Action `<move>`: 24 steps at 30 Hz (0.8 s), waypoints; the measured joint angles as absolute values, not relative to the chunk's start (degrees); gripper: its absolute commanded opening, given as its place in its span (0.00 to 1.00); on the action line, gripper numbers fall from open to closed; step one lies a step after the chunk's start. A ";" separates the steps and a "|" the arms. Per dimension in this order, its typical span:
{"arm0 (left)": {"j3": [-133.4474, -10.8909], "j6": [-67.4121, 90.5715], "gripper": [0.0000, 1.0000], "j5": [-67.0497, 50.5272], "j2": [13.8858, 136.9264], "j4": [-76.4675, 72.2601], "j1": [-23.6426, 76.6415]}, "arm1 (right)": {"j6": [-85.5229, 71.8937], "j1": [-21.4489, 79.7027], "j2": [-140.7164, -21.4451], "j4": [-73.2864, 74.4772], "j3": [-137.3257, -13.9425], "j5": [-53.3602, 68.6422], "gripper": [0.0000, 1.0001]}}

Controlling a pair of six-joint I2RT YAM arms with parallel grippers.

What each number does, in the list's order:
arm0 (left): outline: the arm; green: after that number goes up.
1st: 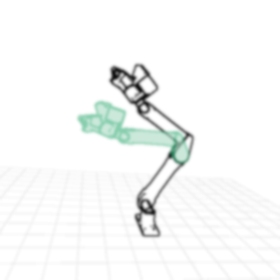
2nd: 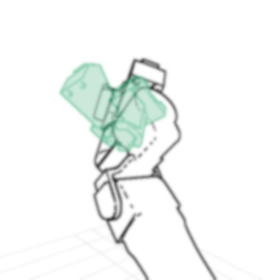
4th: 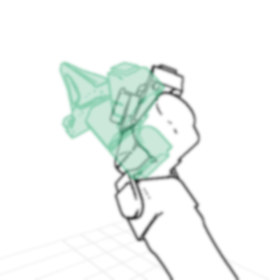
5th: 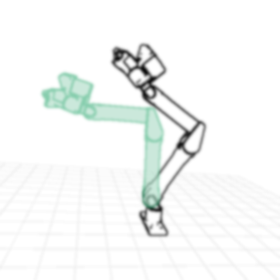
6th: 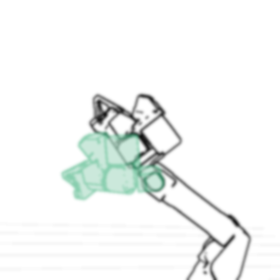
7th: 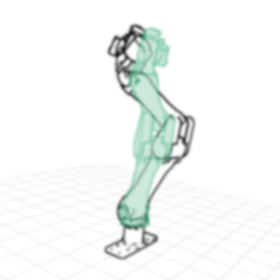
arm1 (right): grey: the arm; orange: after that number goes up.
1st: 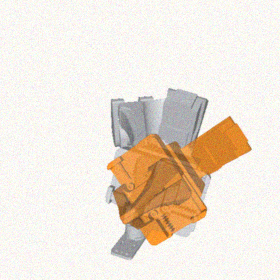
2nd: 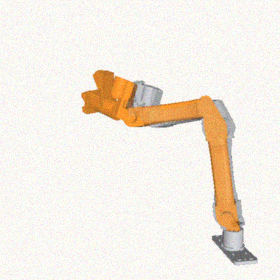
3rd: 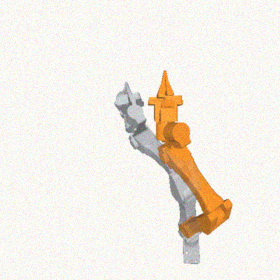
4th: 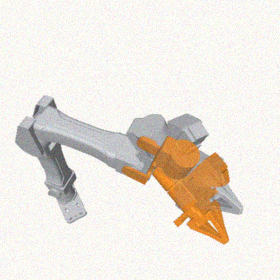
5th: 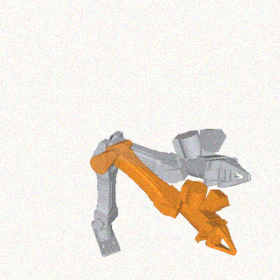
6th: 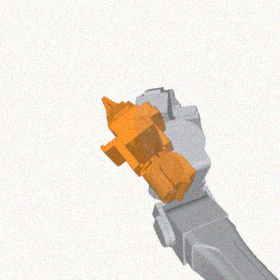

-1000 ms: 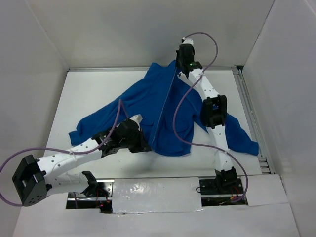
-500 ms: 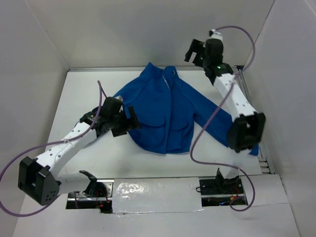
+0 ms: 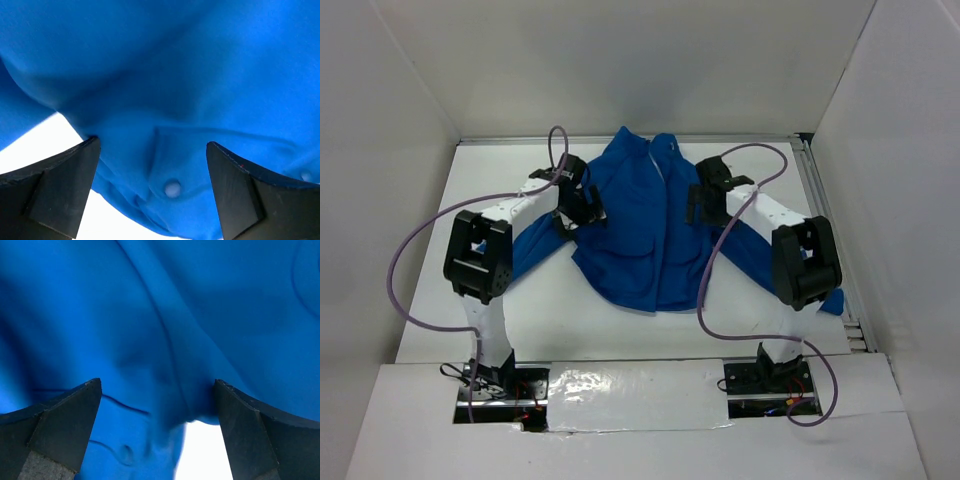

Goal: Zip up the jacket

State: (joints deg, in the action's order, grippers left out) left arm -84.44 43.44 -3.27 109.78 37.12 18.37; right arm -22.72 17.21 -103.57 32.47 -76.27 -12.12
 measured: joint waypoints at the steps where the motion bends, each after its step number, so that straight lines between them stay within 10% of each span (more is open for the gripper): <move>1: -85.41 43.38 0.99 -2.76 111.24 37.87 17.98 | -22.98 17.41 -104.05 34.02 -76.07 -13.04 1.00; 4: -88.27 43.16 0.86 -2.11 115.55 39.51 16.78 | -24.29 17.32 -104.38 36.40 -76.12 -15.09 0.98; 7: -89.78 42.81 0.10 -1.80 119.77 40.56 15.18 | -25.56 16.51 -105.58 37.56 -76.20 -16.82 0.56; 8: -90.28 42.89 0.00 -1.67 120.16 41.74 14.46 | -25.85 16.19 -106.30 37.89 -76.20 -17.23 0.30; 10: -90.91 42.28 0.00 -1.93 120.46 42.63 12.47 | -27.03 15.59 -107.57 38.28 -76.16 -17.50 0.00; 19: -89.89 40.51 0.00 -3.31 118.85 41.08 1.06 | -29.15 14.09 -105.67 36.91 -70.89 -19.79 0.00; 21: -90.21 39.66 0.17 -4.95 118.50 41.17 -1.69 | -29.12 13.82 -104.86 36.84 -69.82 -19.64 0.12; 23: -91.53 38.15 0.62 -7.14 118.50 41.93 -3.77 | -29.04 13.91 -103.74 36.34 -69.14 -18.90 0.42; 24: -92.31 37.52 0.93 -7.35 118.48 42.26 -4.43 | -28.64 14.06 -102.87 35.94 -68.71 -18.65 0.86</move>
State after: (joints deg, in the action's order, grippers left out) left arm -92.31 37.52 -7.35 118.48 42.26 -4.43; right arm -28.64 14.06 -102.87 35.94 -68.71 -18.65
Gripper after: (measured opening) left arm 0.516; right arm 0.352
